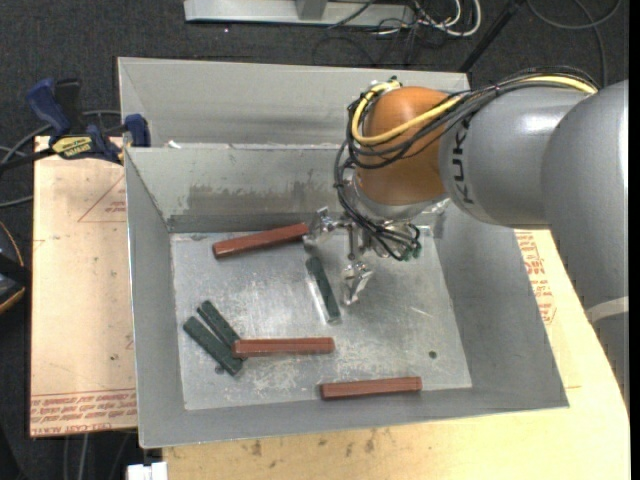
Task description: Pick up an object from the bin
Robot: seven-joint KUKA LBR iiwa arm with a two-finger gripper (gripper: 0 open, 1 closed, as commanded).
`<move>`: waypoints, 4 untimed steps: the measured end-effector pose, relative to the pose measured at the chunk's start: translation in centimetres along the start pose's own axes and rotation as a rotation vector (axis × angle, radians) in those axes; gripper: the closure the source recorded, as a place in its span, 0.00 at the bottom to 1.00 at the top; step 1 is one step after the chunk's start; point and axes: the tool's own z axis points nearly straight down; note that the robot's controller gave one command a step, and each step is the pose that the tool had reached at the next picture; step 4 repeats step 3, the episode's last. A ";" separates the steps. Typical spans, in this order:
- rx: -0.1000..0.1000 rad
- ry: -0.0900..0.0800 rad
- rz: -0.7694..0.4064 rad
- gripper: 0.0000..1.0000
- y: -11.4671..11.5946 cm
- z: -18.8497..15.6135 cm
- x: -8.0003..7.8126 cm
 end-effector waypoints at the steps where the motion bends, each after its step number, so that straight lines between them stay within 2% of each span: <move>1: -0.006 0.008 -0.303 1.00 1.1 -0.1 -0.2; 2: -0.006 0.008 -0.303 1.00 1.1 -0.1 -0.2; 3: -0.014 0.020 -0.370 1.00 1.7 -13.4 -0.5; 4: -0.014 0.020 -0.370 1.00 1.7 -13.4 -0.5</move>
Offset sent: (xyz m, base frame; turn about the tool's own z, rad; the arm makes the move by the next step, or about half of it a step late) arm 0.0000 0.0000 0.0000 0.0000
